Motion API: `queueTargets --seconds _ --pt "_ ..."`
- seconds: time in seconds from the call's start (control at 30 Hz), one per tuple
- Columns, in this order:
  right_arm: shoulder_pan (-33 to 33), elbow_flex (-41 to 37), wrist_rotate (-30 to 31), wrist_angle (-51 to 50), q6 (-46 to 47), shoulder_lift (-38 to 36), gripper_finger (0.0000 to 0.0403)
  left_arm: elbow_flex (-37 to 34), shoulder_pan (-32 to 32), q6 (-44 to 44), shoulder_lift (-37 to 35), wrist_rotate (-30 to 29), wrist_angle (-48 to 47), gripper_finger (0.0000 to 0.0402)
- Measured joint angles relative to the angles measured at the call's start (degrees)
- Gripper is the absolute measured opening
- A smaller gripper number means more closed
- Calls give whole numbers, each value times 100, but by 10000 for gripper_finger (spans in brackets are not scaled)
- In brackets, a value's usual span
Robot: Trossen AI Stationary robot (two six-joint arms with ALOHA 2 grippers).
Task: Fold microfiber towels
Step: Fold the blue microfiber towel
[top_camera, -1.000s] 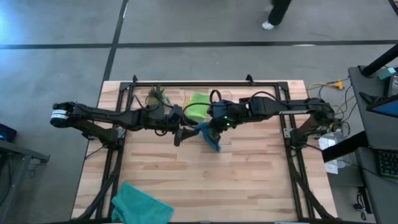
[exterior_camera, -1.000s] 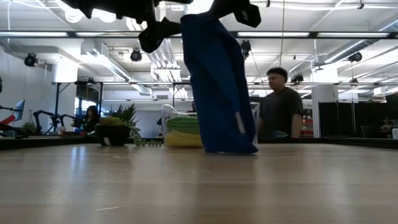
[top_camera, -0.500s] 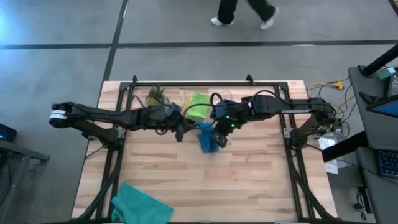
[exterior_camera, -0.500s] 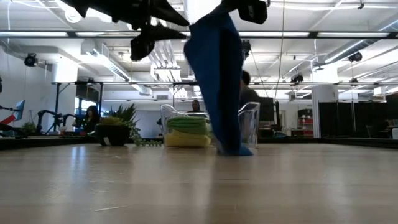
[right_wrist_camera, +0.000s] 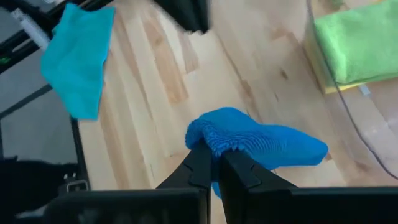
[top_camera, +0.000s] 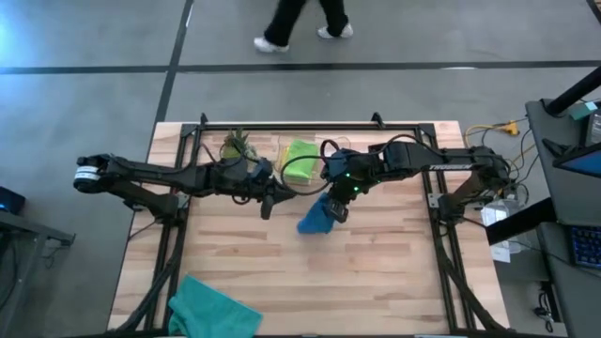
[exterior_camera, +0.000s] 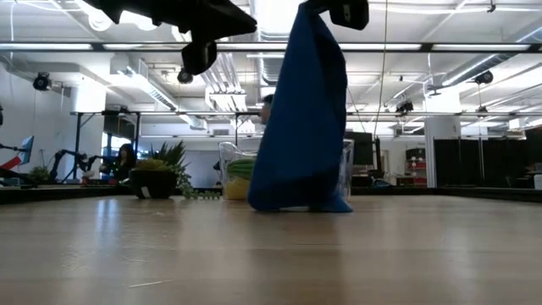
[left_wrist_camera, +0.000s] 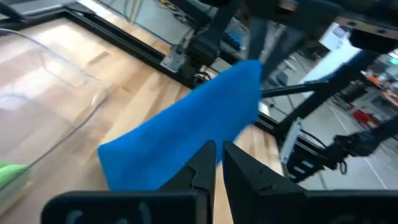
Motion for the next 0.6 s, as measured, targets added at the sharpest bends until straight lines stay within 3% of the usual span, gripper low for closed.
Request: queueTargets --seconds 0.13,0.23,0.6 --pt "0 13 158 28 158 -6 9 0 -27 314 6 156 25 19" --pt "-3 15 286 34 413 -30 9 0 -85 712 13 195 19 46" --pt "-218 17 419 619 937 -204 9 -114 -330 930 321 163 -29 235"
